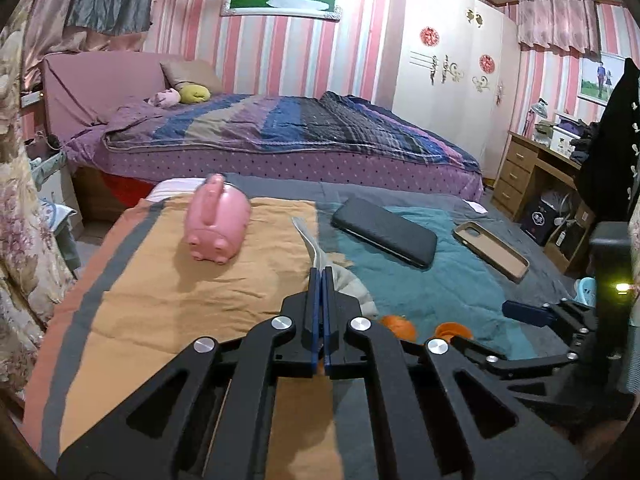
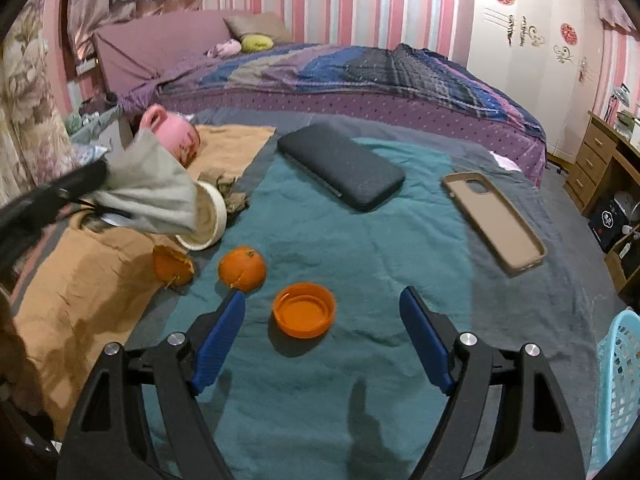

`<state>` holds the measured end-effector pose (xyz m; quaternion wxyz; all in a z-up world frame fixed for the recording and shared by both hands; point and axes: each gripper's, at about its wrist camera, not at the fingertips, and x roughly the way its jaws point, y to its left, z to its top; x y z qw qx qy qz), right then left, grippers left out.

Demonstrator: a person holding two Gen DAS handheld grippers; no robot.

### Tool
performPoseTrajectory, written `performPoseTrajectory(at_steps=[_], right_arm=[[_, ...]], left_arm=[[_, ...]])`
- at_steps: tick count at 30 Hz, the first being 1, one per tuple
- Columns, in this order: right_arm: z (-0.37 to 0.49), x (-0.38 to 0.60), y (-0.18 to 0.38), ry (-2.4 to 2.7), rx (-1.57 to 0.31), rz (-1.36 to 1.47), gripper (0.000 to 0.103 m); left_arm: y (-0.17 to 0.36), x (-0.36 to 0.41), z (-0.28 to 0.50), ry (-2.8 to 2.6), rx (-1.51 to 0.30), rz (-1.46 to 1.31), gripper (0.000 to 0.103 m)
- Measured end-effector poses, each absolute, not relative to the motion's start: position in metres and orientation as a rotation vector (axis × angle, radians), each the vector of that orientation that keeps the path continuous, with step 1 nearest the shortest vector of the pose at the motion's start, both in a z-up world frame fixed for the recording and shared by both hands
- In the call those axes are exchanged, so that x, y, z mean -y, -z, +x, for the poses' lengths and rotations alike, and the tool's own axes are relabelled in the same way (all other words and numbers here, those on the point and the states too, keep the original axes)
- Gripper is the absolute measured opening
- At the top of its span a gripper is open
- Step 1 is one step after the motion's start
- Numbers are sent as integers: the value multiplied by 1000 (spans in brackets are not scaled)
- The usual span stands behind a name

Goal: Collect trash
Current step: 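Grasp the white plastic strip with the left tool while the right tool grasps the orange bowl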

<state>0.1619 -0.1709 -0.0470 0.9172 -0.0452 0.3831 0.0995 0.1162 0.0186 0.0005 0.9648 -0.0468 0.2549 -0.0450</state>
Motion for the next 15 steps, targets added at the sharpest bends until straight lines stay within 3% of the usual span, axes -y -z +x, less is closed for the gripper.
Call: performPoseTrajectory(at_steps=[4, 6, 7, 9, 11, 15], right_arm=[[175, 164, 61, -213, -861, -77, 78], [179, 160, 68, -207, -895, -85, 71], [181, 159, 71, -202, -909, -88, 62], [181, 157, 72, -198, -909, -86, 58], [180, 155, 72, -209, -909, -86, 41], [175, 158, 65, -230, -879, -60, 40]], left_arm=[[-1, -41, 110, 68, -508, -131, 0], [0, -48, 110, 61, -514, -142, 0], [1, -50, 111, 59, -517, -142, 0], [2, -53, 111, 54, -519, -141, 0], [3, -55, 110, 55, -519, -142, 0], [2, -55, 110, 64, -515, -142, 0]])
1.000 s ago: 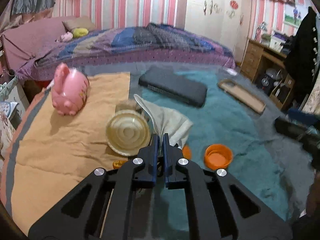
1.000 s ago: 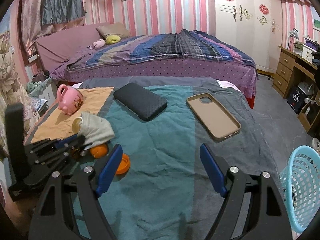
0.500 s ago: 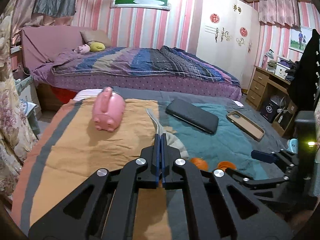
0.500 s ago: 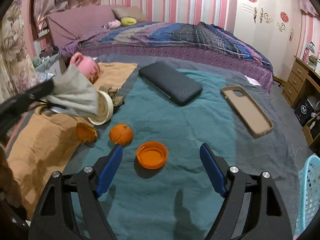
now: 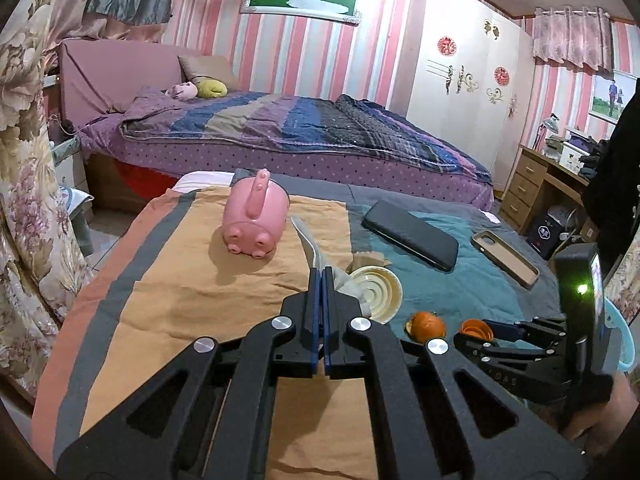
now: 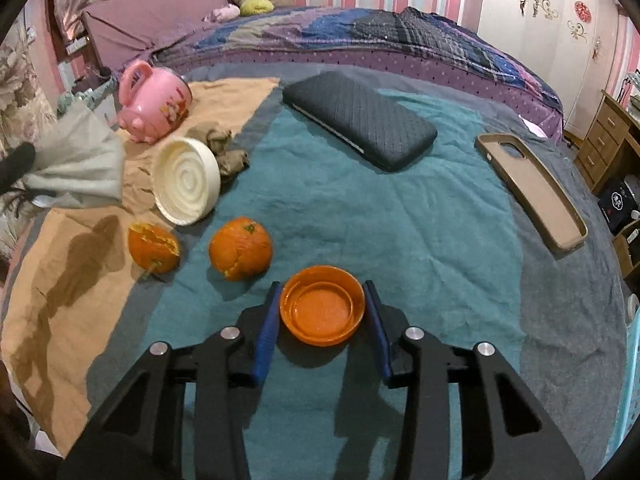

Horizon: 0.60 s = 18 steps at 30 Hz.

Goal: Collect trash
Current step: 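Grasp the white plastic strip with the left tool while the right tool grasps the orange bowl, then carry the strip in the left tool while the right tool carries the bowl to the basket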

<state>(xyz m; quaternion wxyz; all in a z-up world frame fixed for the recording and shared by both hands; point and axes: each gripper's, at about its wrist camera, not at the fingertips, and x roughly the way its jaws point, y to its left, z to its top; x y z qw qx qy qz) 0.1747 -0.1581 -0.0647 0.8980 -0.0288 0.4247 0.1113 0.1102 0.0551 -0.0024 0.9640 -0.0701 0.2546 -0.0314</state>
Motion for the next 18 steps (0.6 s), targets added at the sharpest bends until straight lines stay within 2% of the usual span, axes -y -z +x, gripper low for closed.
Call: performPoseTrajectory(at_steps=[9, 18], right_arm=[[159, 188, 33, -226, -767, 2, 40], [145, 236, 10, -190, -705, 38, 40]], left_arm=[[-14, -42, 98, 99, -458, -150, 0], [-30, 6, 91, 189, -422, -175, 0]])
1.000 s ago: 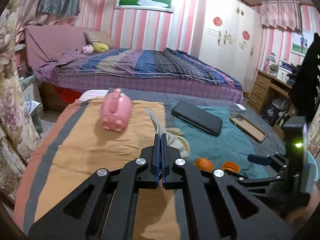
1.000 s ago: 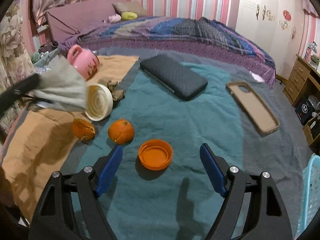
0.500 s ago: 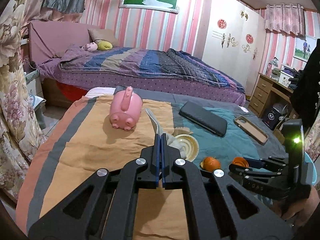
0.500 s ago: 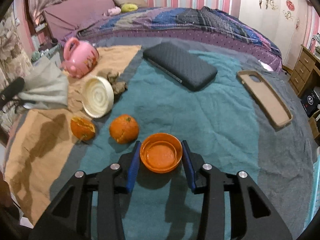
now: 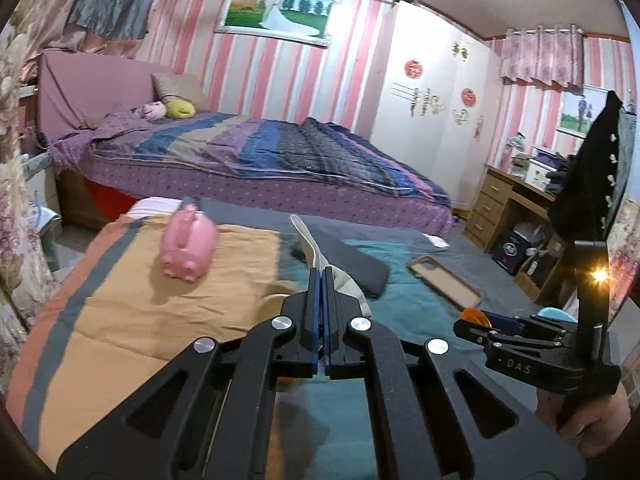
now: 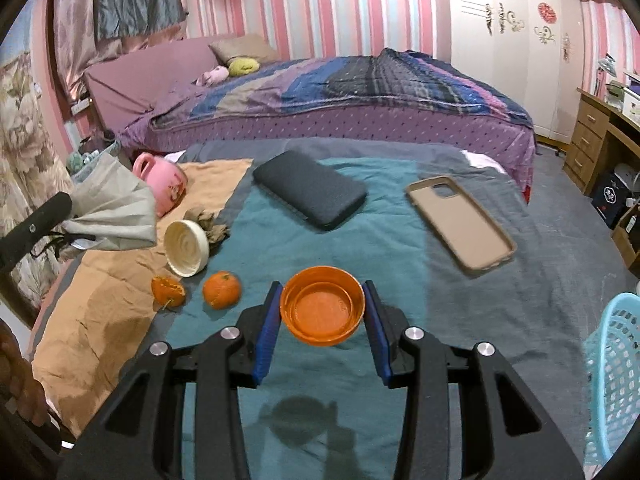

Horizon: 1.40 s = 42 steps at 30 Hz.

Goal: Collect trash
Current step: 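Carry the strip in the left tool while the right tool carries the bowl to the basket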

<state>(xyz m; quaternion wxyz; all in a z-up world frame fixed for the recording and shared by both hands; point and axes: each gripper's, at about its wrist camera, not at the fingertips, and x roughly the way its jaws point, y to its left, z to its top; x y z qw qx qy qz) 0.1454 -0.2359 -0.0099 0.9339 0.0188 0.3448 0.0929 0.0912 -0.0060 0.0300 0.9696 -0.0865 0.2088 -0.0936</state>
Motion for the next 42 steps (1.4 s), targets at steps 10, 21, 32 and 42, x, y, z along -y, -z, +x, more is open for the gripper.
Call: performPoseTrajectory(at_steps=[10, 21, 32, 42], right_arm=[[118, 320, -4, -88, -651, 100, 40], [91, 422, -5, 81, -633, 164, 40], [59, 510, 5, 246, -612, 238, 40], [23, 563, 15, 363, -581, 309, 40]], left_arm=[[-35, 72, 89, 286, -426, -112, 0], [-53, 169, 84, 431, -418, -49, 0], [-44, 268, 83, 598, -452, -14, 0], [-41, 342, 72, 741, -455, 31, 0]])
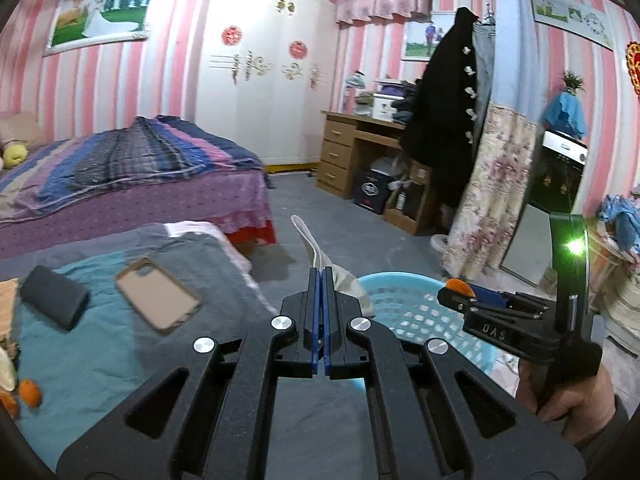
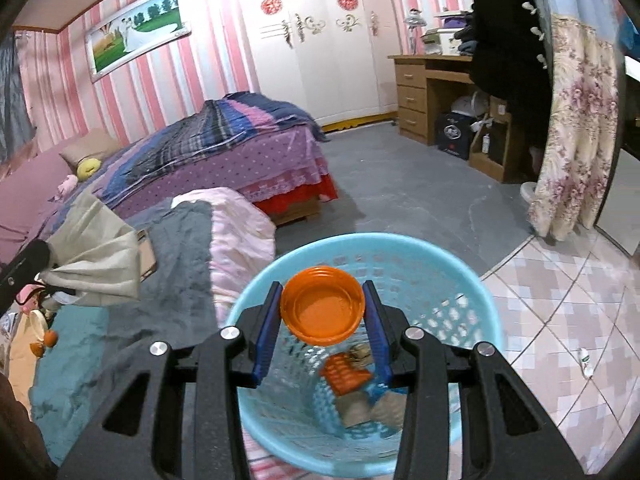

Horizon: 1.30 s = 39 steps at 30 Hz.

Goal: Collect trash
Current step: 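Carry the strip in the left tool while the right tool carries the bowl to the basket, then open the left tool over the basket while the right tool releases the bowl, then move both open tools back over the bed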

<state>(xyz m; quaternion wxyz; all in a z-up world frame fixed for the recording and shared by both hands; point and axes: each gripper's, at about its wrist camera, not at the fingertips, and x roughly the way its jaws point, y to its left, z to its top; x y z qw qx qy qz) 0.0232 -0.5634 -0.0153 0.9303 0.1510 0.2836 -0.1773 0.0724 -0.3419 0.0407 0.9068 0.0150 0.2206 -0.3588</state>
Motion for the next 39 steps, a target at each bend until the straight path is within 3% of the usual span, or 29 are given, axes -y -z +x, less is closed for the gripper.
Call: performPoseTrajectory(at_steps=[9, 12, 23, 24, 25, 27, 39], right_arm=[[16, 582, 17, 401, -576, 331, 40], [16, 584, 17, 449, -557, 330, 52], [7, 595, 15, 486, -522, 368, 54], [7, 596, 15, 488, -521, 370, 54], [8, 598, 15, 489, -522, 374, 54], [9, 597, 16, 488, -529, 374, 54], [16, 583, 15, 438, -541, 342, 54]], left_arm=[[-45, 380, 72, 822, -462, 25, 0], [-43, 386, 72, 826, -466, 27, 0], [-33, 400, 74, 874, -514, 26, 0], [-32, 401, 74, 879, -522, 22, 2], [-32, 402, 74, 869, -524, 21, 19], [-33, 399, 74, 851, -512, 1, 45], [-33, 367, 84, 782, -512, 18, 45]])
